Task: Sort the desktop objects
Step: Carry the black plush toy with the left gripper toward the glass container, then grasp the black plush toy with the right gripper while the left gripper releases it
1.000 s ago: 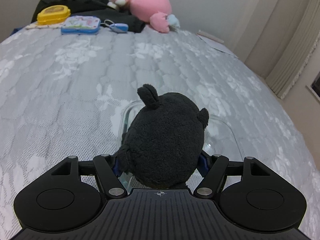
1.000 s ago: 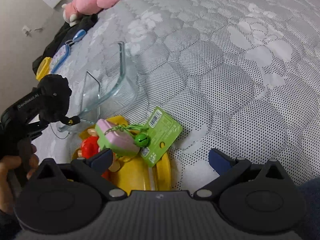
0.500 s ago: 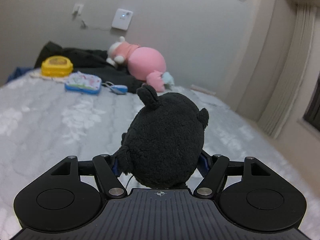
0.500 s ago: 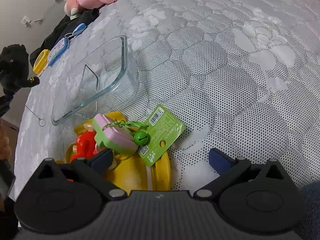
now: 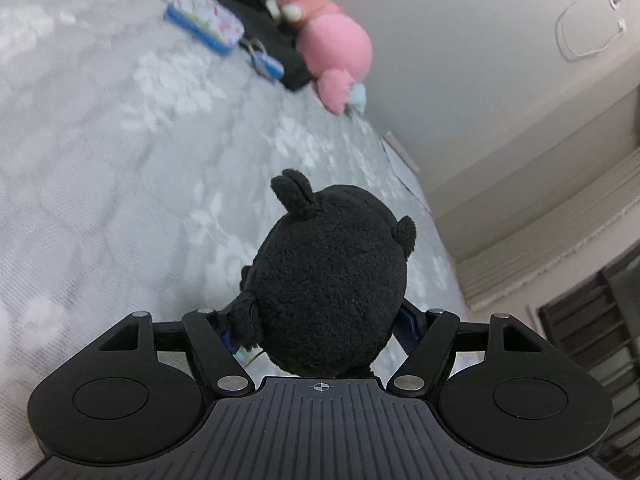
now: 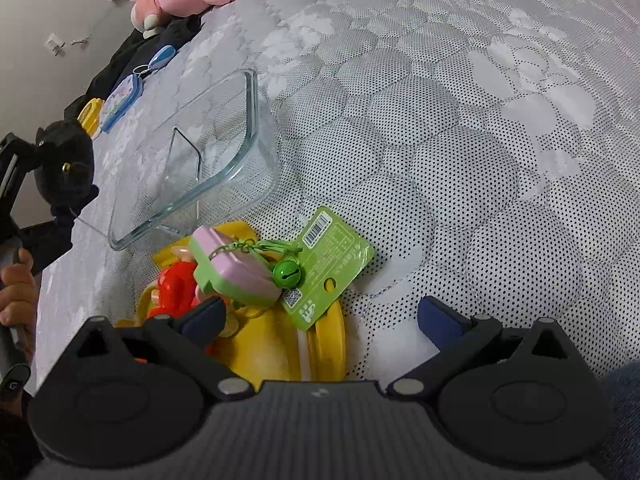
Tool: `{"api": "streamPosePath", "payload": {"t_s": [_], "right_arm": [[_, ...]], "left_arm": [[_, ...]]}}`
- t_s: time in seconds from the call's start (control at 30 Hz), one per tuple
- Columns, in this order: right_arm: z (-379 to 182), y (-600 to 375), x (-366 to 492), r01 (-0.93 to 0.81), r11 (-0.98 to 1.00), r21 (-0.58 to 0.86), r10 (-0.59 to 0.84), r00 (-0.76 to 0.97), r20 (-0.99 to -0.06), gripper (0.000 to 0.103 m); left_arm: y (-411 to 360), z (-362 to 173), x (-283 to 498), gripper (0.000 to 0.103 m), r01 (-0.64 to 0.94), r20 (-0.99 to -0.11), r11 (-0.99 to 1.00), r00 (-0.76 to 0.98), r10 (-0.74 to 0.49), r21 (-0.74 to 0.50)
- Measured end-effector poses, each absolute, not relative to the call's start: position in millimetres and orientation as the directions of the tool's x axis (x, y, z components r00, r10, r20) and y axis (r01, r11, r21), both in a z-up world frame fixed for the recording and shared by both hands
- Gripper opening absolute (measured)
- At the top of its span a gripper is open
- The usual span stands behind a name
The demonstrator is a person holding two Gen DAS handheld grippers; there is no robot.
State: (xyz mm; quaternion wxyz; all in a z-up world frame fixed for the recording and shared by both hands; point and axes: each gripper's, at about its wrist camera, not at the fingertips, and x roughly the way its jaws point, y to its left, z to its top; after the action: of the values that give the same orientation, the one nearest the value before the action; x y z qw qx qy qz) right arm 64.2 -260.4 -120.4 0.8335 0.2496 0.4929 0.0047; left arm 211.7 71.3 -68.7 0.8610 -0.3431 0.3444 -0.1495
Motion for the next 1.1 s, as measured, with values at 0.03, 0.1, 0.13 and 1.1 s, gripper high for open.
{"api": "streamPosePath", "payload": {"t_s": [0.03, 0.1, 0.13, 1.1], "right_arm": [[-120, -261, 64, 0.238, 0.875, 0.422, 0.255, 0.514, -0.819, 0.103], [-121, -261, 64, 0.24, 0.873, 0.425, 0.258, 0.514, -0.818, 0.103], [-121, -261, 64, 0.24, 0.872, 0.427, 0.26, 0.514, -0.818, 0.103], [-123, -252, 72, 0.21, 0.884, 0.417, 0.267, 0.504, -0.821, 0.103]], "left_arm": [[66, -67, 210, 0.076, 0.033, -0.5, 0.748, 0.725, -0.474, -0.662], [56, -62, 208, 0.077, 0.055, -0.516, 0.801, 0.738, -0.435, -0.596], [51, -60, 206, 0.077, 0.066, -0.522, 0.825, 0.745, -0.414, -0.561], [56, -67, 214, 0.076, 0.088, -0.418, 0.66, 0.71, -0.567, -0.746]]}}
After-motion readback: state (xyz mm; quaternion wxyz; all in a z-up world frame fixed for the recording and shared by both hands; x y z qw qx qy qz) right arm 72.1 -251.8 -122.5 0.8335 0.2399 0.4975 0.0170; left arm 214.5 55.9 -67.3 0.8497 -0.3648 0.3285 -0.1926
